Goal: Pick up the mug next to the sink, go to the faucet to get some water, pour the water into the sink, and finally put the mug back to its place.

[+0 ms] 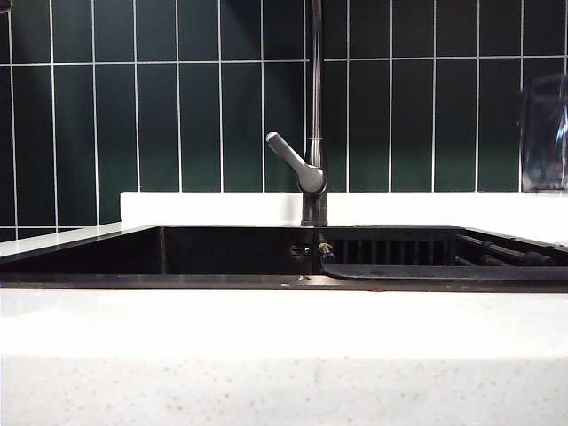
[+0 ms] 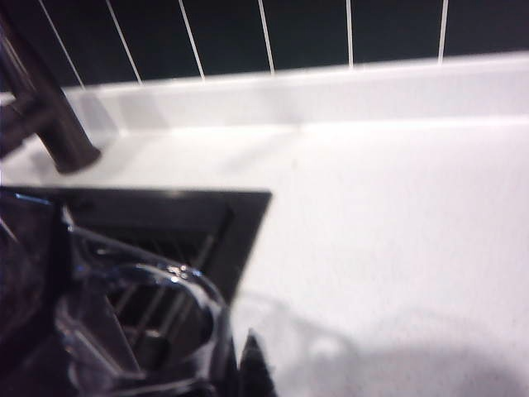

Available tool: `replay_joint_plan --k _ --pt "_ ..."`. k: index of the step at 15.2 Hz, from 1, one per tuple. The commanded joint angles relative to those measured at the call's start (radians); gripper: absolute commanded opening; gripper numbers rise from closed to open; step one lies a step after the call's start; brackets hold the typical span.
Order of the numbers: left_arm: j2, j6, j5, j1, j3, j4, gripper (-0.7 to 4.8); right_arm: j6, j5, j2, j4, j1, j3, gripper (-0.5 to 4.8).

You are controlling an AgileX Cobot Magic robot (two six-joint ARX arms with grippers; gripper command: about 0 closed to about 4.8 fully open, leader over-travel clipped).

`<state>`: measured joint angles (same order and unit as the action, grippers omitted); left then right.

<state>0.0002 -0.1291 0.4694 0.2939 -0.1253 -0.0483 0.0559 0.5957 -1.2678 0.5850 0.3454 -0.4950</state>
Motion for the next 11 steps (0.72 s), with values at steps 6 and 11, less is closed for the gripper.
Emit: replay_joint_plan --k 6,11 --pt "0.0 -0.006 0.018 0.0 -0.002 -0.013 -0.06 -0.034 0.006 -0.155 0.156 0.035 -0.007 -0.06" --pt "0.0 -0.007 0.026 0.0 -0.002 -0.013 -0.06 -0.026 0.027 -0.187 0.198 0.081 -0.015 -0.06"
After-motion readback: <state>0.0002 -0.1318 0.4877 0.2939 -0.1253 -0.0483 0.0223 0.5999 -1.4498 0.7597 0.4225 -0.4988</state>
